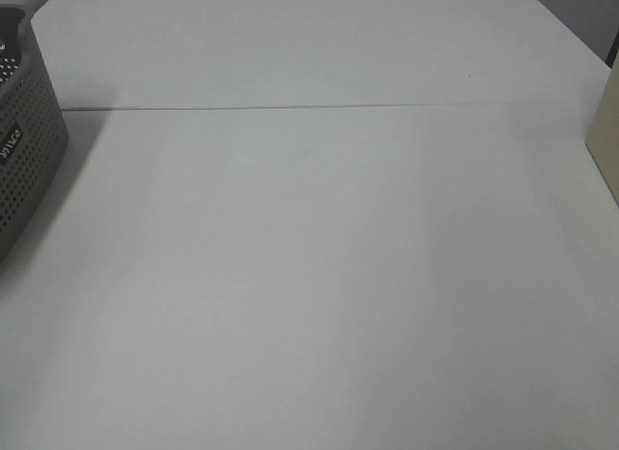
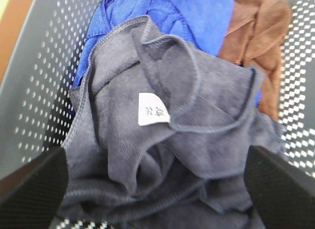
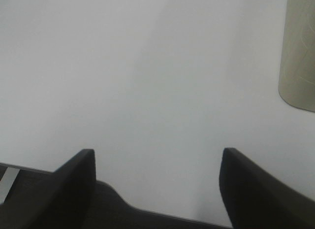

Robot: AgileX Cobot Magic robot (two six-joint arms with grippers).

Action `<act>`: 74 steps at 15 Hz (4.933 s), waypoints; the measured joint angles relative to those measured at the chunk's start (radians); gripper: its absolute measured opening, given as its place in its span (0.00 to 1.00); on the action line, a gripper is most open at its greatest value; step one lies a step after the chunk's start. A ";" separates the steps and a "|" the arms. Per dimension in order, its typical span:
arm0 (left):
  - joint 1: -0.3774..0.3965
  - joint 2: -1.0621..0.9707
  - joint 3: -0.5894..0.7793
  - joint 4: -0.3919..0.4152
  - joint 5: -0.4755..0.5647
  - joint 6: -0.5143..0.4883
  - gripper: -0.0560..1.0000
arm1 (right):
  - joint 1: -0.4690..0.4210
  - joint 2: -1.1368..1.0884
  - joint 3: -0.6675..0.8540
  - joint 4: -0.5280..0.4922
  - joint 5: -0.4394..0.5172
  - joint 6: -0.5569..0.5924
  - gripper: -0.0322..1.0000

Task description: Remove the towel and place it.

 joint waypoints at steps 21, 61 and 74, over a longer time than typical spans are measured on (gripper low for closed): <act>-0.032 0.241 -0.017 -0.155 -0.203 0.135 0.19 | 0.000 0.000 0.000 0.000 0.000 0.000 0.70; -0.551 -0.047 -0.953 -0.492 0.624 0.050 0.05 | 0.000 0.396 -0.025 0.625 -0.306 -0.703 0.69; -0.719 -0.003 -0.954 -0.494 0.546 0.048 0.05 | 0.286 1.490 -0.472 1.520 -0.305 -1.794 0.79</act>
